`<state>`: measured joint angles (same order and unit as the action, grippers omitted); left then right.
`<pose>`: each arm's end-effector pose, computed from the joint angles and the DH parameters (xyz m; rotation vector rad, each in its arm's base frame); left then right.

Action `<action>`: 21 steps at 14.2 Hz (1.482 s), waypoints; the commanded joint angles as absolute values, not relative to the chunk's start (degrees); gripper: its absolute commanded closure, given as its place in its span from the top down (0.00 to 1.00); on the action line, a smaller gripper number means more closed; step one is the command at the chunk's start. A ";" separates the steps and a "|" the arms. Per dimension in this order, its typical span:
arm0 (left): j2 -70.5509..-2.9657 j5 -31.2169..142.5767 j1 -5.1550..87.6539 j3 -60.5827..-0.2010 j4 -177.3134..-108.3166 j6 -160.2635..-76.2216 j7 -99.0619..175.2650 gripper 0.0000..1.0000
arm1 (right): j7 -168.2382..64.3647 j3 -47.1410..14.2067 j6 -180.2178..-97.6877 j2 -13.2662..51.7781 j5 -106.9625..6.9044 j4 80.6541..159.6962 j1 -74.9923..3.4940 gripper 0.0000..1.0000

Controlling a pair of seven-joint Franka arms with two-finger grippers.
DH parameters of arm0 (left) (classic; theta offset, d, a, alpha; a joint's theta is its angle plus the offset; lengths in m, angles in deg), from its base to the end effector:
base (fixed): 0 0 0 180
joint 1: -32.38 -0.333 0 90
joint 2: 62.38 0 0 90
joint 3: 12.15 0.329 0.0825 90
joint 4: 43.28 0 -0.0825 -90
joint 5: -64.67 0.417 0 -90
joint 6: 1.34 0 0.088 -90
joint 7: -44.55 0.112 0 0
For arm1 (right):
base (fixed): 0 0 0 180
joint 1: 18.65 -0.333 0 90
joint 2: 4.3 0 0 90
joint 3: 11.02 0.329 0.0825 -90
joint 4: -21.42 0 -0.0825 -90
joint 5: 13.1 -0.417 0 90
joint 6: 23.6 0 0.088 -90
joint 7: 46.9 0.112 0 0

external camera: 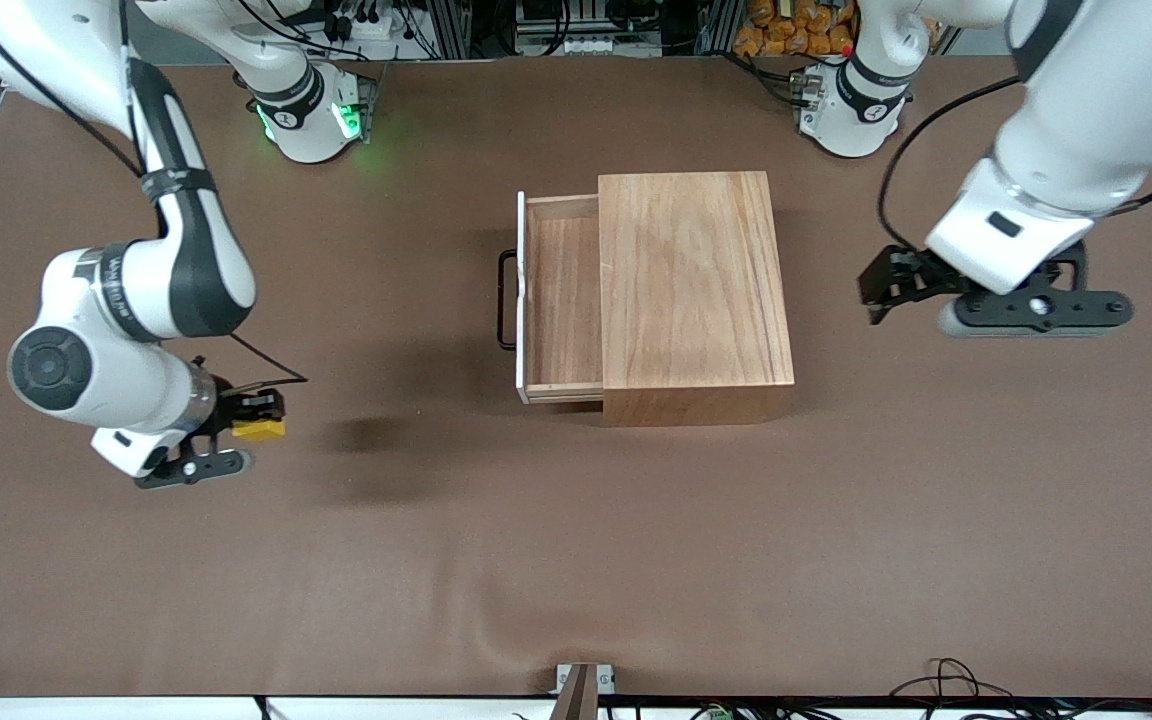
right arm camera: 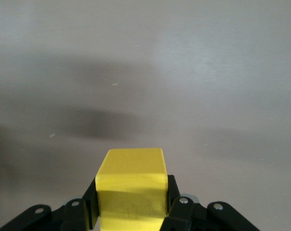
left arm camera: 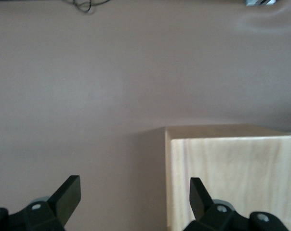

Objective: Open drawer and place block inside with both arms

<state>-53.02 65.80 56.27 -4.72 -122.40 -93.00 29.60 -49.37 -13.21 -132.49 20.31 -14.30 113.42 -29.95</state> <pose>0.6154 -0.1873 0.6317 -3.1158 0.0447 -0.1025 0.6845 0.1143 0.3621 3.1149 0.3069 -0.2106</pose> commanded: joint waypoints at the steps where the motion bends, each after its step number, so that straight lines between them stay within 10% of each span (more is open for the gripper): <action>1: -61.66 65.64 53.65 -5.47 -134.30 -94.41 32.76 1.00 | -43.77 -13.65 -130.47 17.68 -17.38 113.79 -36.03 0.41; 9: -66.07 66.78 44.78 -4.95 -133.64 -90.46 38.84 1.00 | -18.65 -13.83 -133.96 21.25 -21.10 109.15 -58.10 0.41; 21: -66.07 65.99 32.55 -15.31 -130.91 -90.64 39.63 1.00 | -9.20 -13.74 -135.04 24.79 -21.27 106.49 -64.17 0.45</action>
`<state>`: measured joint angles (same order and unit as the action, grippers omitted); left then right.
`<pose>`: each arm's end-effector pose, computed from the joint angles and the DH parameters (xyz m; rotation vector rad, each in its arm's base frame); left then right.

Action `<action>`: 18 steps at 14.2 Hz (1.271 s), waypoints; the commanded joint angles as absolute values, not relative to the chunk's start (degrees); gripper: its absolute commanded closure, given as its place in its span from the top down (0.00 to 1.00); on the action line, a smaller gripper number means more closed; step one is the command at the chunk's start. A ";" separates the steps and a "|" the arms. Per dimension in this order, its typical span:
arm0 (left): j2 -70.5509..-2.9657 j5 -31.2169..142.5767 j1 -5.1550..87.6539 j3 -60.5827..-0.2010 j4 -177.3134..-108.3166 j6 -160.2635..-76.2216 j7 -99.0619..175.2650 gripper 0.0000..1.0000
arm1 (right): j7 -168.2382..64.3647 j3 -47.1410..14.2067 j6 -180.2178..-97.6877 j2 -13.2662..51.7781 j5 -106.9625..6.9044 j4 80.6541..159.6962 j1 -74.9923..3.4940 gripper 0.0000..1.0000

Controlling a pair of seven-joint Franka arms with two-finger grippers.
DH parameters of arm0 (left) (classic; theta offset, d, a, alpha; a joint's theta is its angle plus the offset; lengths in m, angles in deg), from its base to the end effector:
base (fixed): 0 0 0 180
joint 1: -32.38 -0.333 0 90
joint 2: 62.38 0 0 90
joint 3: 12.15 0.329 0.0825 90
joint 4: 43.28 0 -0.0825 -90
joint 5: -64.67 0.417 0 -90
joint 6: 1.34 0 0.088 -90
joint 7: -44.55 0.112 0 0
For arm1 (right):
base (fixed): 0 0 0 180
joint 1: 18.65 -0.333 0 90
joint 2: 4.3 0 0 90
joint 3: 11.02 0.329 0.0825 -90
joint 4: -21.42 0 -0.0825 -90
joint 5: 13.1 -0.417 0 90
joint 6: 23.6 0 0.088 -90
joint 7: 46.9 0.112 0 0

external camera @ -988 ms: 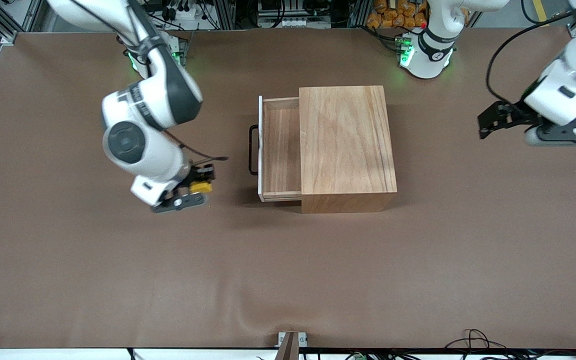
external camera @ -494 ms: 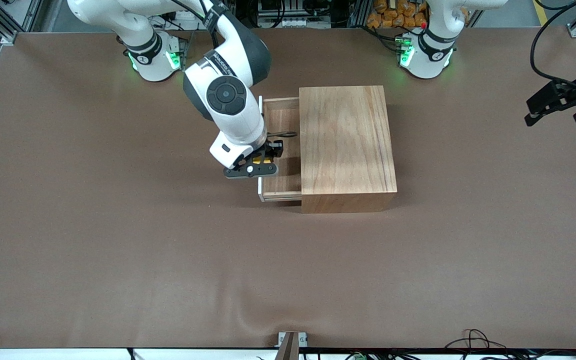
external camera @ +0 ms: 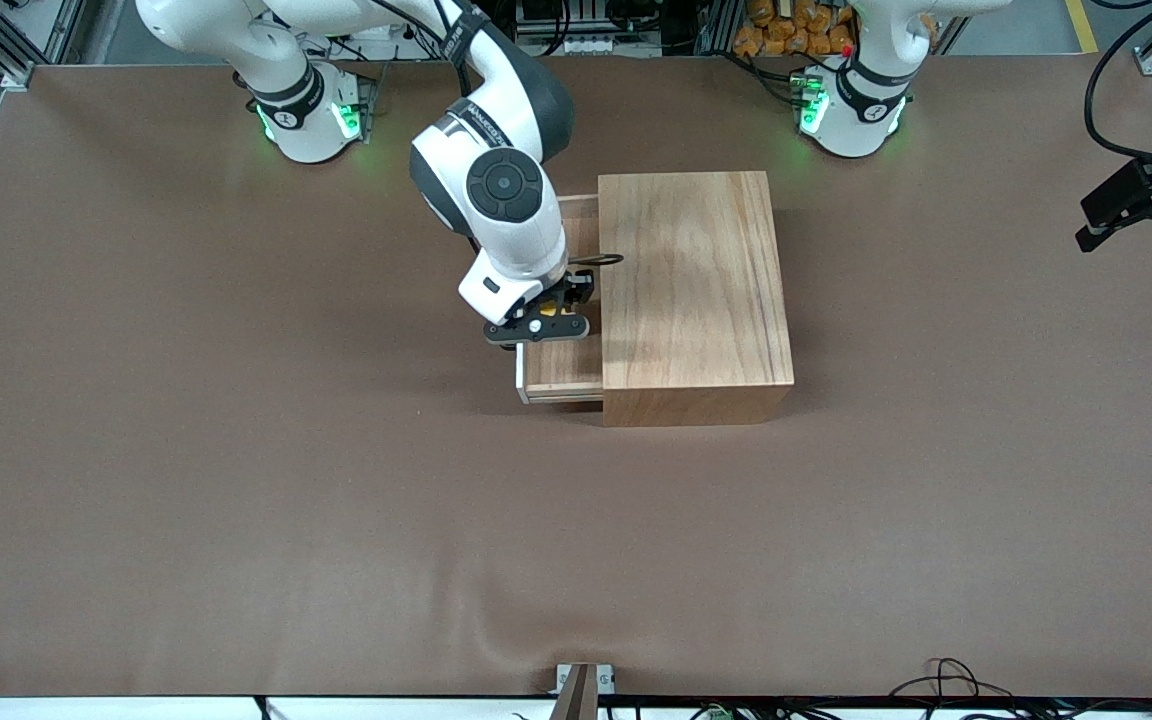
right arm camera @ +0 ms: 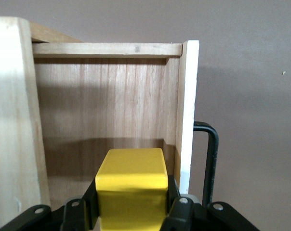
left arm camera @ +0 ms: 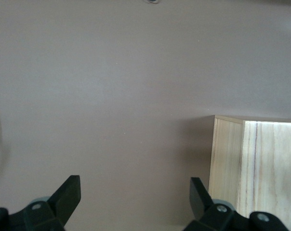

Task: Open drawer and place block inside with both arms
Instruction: 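Carry the cube into the open drawer and open the right gripper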

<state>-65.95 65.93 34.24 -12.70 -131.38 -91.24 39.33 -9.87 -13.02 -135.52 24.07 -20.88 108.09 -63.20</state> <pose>0.5668 -0.0216 0.6851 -3.1208 -0.0782 -0.1484 0.5242 0.4991 0.3655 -3.0877 -0.0709 0.1707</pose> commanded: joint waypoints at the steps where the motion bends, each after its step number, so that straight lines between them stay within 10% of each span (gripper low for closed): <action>1: -65.81 65.90 32.20 -15.23 -130.82 -90.90 40.15 1.00 | -9.11 -13.74 -135.04 24.97 -21.18 106.49 -64.70 0.59; 2: -65.72 65.90 32.03 -15.23 -130.90 -90.82 40.94 1.00 | -9.11 -13.74 -135.04 25.06 -21.09 106.49 -64.88 0.99; 18: -66.07 65.90 31.85 -15.14 -130.91 -88.35 40.86 1.00 | -56.44 -14.09 -120.91 14.35 -22.15 107.11 -34.23 1.00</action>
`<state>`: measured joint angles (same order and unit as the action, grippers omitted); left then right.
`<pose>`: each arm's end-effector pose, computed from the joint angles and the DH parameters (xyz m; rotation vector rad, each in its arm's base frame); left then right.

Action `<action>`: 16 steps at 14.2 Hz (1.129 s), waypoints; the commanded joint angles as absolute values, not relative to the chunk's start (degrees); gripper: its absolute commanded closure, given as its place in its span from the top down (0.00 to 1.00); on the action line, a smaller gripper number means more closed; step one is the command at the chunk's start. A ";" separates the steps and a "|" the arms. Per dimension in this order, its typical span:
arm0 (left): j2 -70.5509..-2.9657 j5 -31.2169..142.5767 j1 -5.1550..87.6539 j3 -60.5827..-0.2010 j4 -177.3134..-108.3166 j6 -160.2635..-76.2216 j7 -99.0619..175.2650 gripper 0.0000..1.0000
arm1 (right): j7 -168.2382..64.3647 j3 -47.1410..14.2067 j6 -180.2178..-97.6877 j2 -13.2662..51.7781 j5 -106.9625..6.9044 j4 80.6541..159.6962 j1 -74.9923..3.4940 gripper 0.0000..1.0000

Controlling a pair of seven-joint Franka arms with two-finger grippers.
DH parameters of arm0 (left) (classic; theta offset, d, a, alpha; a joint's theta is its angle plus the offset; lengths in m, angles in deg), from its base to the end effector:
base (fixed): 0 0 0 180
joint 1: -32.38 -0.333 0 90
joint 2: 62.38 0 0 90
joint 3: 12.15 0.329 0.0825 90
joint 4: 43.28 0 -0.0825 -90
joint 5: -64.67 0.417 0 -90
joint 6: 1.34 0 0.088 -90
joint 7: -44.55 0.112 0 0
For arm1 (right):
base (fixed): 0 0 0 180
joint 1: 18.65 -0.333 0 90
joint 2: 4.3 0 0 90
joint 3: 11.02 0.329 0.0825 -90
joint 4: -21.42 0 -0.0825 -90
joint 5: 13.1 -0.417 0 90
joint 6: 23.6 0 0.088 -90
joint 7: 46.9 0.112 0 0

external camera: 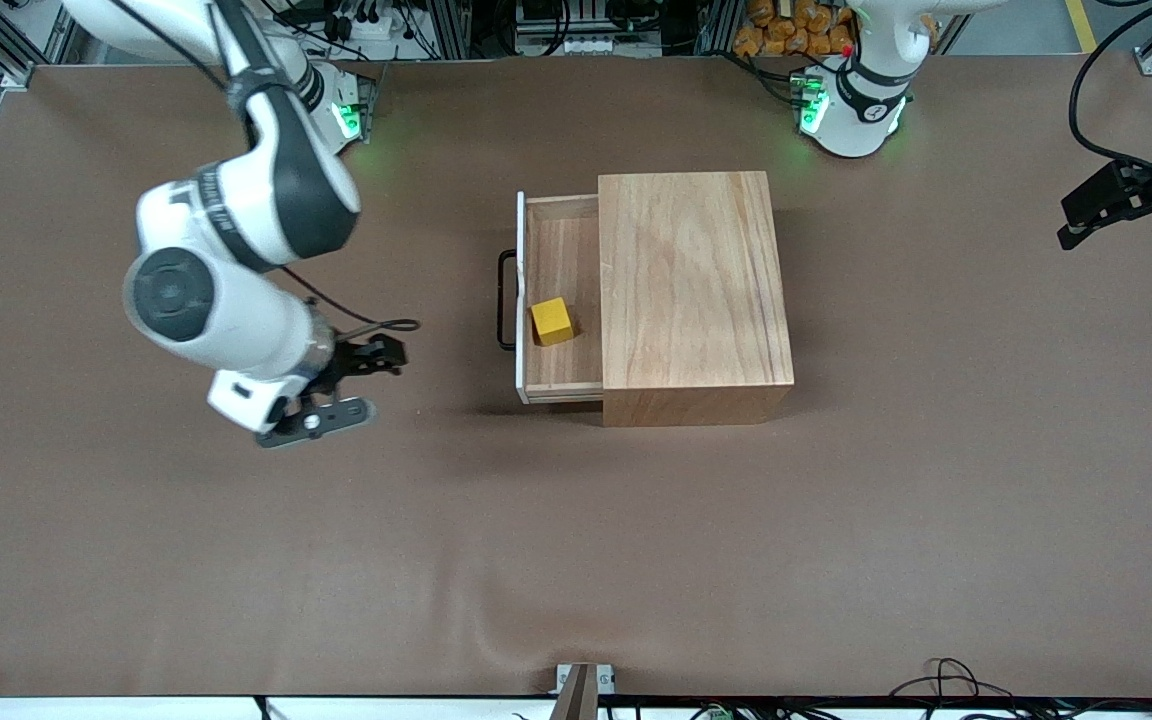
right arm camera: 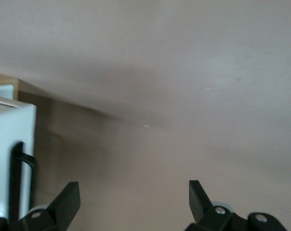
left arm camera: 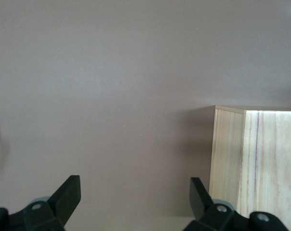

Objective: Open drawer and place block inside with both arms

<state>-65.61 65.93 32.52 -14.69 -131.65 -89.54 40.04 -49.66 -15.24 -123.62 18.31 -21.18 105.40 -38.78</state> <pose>0.5657 -0.0248 0.6765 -3.1189 -0.0518 -0.0855 0.6681 0.2117 0.4448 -3.0071 -0.4505 0.1905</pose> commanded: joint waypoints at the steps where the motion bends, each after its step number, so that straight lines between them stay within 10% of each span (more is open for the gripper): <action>1: -66.07 65.90 31.85 -14.97 -130.82 -88.35 40.86 1.00 | -58.57 -14.09 -119.76 12.07 -22.15 108.07 -32.03 1.00; 16: -66.33 65.90 31.14 -14.79 -130.64 -87.30 40.95 1.00 | -49.89 -11.81 -109.29 -7.46 -16.61 116.34 -20.86 1.00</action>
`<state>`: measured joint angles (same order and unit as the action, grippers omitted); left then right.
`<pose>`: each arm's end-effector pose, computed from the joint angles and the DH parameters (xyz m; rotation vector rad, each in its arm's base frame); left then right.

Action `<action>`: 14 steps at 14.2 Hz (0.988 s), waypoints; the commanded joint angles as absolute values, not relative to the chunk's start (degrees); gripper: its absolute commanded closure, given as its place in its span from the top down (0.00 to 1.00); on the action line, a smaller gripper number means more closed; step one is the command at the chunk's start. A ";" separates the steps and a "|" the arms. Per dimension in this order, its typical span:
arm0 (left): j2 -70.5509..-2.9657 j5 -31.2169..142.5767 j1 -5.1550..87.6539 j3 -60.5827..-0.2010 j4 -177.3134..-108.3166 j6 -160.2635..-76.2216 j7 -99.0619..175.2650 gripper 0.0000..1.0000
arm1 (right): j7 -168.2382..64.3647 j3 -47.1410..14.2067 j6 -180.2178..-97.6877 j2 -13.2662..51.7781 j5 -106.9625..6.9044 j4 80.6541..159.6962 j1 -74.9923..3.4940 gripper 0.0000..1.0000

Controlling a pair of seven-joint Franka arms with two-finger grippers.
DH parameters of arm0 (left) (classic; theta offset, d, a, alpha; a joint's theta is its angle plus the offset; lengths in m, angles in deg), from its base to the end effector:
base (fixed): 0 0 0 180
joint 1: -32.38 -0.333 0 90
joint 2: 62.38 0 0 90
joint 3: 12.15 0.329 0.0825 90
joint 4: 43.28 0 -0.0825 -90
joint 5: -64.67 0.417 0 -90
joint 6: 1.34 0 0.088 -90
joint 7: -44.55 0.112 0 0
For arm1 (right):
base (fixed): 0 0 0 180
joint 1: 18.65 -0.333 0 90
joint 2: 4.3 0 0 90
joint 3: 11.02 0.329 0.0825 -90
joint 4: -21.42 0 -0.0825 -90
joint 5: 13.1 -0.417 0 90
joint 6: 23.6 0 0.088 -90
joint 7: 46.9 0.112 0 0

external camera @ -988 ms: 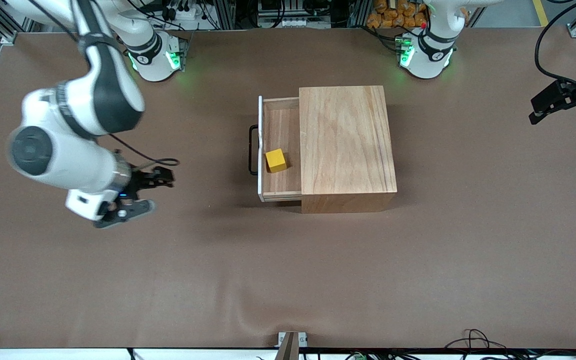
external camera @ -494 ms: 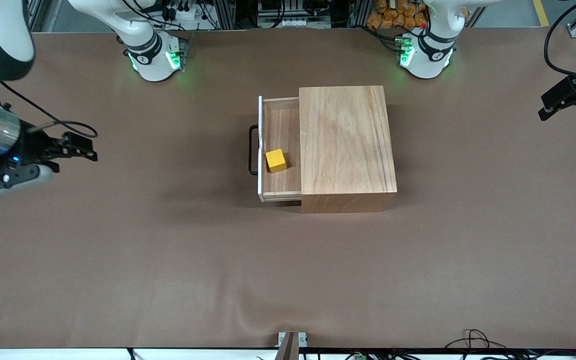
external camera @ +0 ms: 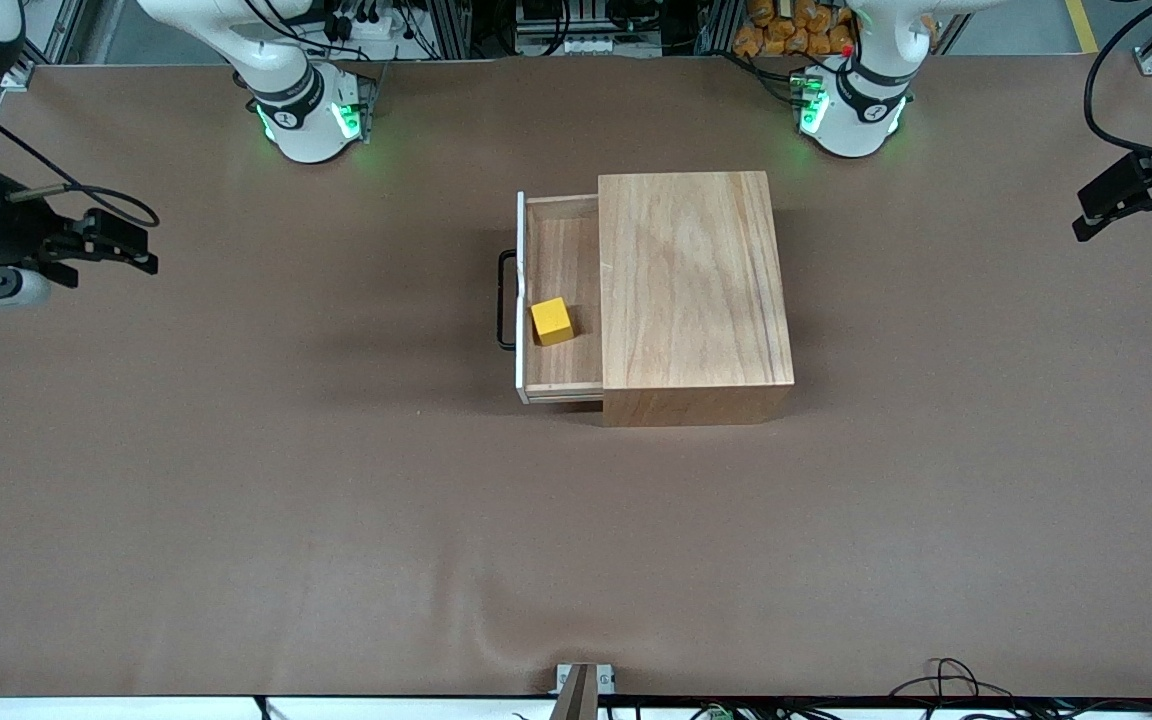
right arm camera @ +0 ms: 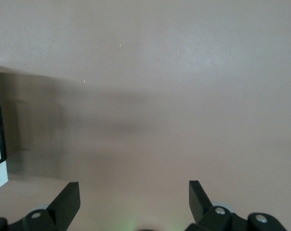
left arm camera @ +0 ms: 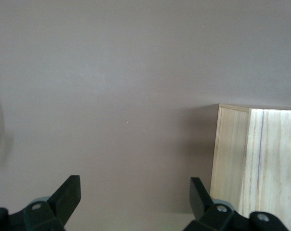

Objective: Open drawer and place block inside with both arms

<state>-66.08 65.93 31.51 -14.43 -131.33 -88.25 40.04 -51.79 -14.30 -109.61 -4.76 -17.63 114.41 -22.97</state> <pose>0.5608 -0.0121 0.6818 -3.1174 -0.0870 -0.0715 0.5746 0.0196 0.6058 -3.0494 -0.1595 0.1698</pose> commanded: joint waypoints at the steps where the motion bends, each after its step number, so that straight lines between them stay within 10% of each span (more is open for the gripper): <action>1: -66.33 65.90 31.14 -14.88 -130.64 -87.21 41.04 1.00 | -49.89 -10.85 -109.38 -7.81 -15.31 116.08 -20.24 1.00; 14: -67.56 65.46 31.41 -15.05 -130.90 -82.29 43.76 1.00 | -50.42 -8.38 -108.32 -7.46 -14.50 112.38 -16.81 1.00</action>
<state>-66.13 65.89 31.59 -14.75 -131.14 -84.07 42.57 -50.67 -9.57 -108.83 -7.24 -15.13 112.66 -18.08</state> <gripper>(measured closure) 0.000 0.000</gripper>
